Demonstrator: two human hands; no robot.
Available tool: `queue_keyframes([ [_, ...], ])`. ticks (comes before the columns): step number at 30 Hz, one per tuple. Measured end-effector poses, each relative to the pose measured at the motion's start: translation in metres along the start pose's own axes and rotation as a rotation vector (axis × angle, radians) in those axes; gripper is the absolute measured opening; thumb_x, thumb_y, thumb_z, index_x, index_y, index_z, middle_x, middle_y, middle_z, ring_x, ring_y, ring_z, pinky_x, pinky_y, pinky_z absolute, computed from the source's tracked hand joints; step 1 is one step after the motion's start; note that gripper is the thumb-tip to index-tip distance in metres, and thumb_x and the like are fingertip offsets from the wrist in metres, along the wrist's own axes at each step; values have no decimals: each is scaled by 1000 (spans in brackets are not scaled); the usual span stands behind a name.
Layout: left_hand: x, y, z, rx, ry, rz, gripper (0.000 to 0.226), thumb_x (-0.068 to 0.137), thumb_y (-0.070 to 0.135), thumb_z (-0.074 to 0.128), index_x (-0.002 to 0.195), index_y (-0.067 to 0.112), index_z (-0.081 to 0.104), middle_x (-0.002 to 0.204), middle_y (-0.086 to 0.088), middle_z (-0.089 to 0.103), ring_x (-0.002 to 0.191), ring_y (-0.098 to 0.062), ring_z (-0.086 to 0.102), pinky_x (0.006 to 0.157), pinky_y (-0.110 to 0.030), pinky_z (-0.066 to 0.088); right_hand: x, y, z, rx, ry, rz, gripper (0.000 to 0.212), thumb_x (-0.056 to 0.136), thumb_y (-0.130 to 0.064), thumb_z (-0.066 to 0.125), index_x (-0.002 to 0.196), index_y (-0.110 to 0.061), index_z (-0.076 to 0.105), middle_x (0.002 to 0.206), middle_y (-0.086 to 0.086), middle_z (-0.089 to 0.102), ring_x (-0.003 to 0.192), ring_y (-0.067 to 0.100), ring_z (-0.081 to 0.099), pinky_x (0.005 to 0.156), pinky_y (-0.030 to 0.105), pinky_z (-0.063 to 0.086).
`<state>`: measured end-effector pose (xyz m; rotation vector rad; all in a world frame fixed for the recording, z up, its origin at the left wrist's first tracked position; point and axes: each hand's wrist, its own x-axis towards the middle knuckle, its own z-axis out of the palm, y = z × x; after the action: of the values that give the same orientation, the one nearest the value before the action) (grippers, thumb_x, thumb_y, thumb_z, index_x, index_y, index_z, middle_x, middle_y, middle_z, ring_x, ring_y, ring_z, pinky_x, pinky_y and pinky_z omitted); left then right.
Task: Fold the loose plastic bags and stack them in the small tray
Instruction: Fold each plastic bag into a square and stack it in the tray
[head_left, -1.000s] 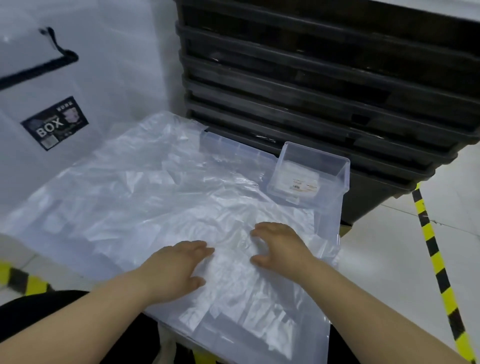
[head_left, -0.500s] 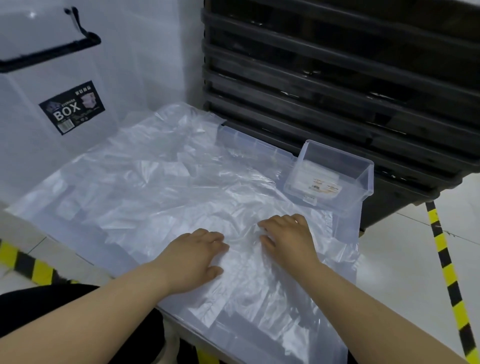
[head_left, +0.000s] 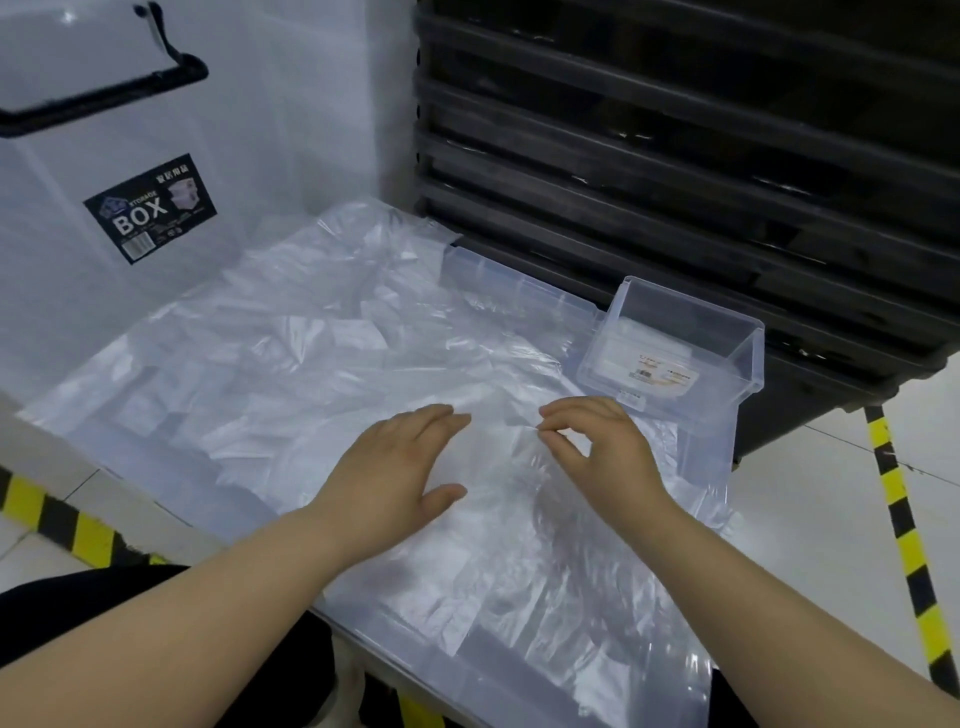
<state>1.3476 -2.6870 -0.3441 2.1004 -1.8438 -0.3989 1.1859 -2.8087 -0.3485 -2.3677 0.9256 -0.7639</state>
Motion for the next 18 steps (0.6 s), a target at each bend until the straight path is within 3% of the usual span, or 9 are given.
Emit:
queue_keyframes([
  [2, 1, 0, 1, -13, -69, -2, 75, 82, 62, 38, 145, 26, 21, 153, 4, 19, 139, -13, 23, 106, -18, 15, -1, -3, -14, 185, -165, 144, 16, 83, -4, 65, 75, -18, 67, 88, -13, 63, 84, -6, 54, 77, 0, 36],
  [4, 5, 2, 0, 64, -201, 12, 73, 89, 54, 46, 146, 31, 9, 155, 10, 6, 140, -7, 12, 109, -18, 9, -3, 1, -31, 245, -296, 241, 24, 86, -7, 61, 73, -26, 62, 87, -18, 62, 74, -9, 56, 73, 5, 42],
  [7, 6, 6, 5, 78, -326, 70, 76, 88, 51, 50, 147, 32, 6, 155, 10, 2, 141, -8, 8, 110, -19, 7, -6, 17, -56, 145, -358, 353, 18, 87, -10, 60, 77, -25, 63, 89, -14, 62, 70, -3, 55, 68, 14, 42],
  [10, 2, 7, 10, 88, -431, 112, 78, 87, 53, 51, 147, 33, 5, 155, 9, -1, 142, -8, 3, 111, -20, 3, -15, 40, -71, -35, -300, 420, 9, 89, -9, 58, 87, -15, 64, 97, -6, 58, 77, 0, 49, 71, 8, 29],
  [12, -1, 7, 14, 127, -509, 131, 79, 87, 53, 50, 147, 33, 3, 156, 9, -5, 142, -8, -2, 111, -21, 0, -22, 53, -71, -180, -226, 403, 14, 90, -9, 56, 98, -9, 67, 105, 1, 59, 96, 11, 49, 75, 10, 27],
  [15, -2, 6, 20, 182, -559, 137, 79, 88, 53, 49, 147, 31, 1, 155, 7, -14, 142, -9, -11, 112, -24, -4, -29, 60, -62, -418, -178, 270, 27, 90, -14, 58, 115, -7, 63, 125, 6, 57, 121, 24, 45, 97, 20, 26],
  [17, -1, 6, 21, 197, -564, 125, 79, 89, 52, 48, 147, 30, -2, 154, 6, -16, 142, -10, -13, 112, -24, -6, -33, 44, -53, -475, -170, 150, 34, 84, -21, 64, 115, -6, 63, 122, 10, 59, 115, 29, 54, 100, 30, 35],
  [18, -1, 6, 22, 201, -563, 121, 79, 89, 52, 47, 147, 30, -2, 154, 5, -16, 142, -10, -13, 112, -25, -6, -39, 32, -46, -449, -199, 55, 37, 76, -26, 67, 107, -5, 67, 113, 12, 65, 104, 31, 62, 92, 36, 43],
])
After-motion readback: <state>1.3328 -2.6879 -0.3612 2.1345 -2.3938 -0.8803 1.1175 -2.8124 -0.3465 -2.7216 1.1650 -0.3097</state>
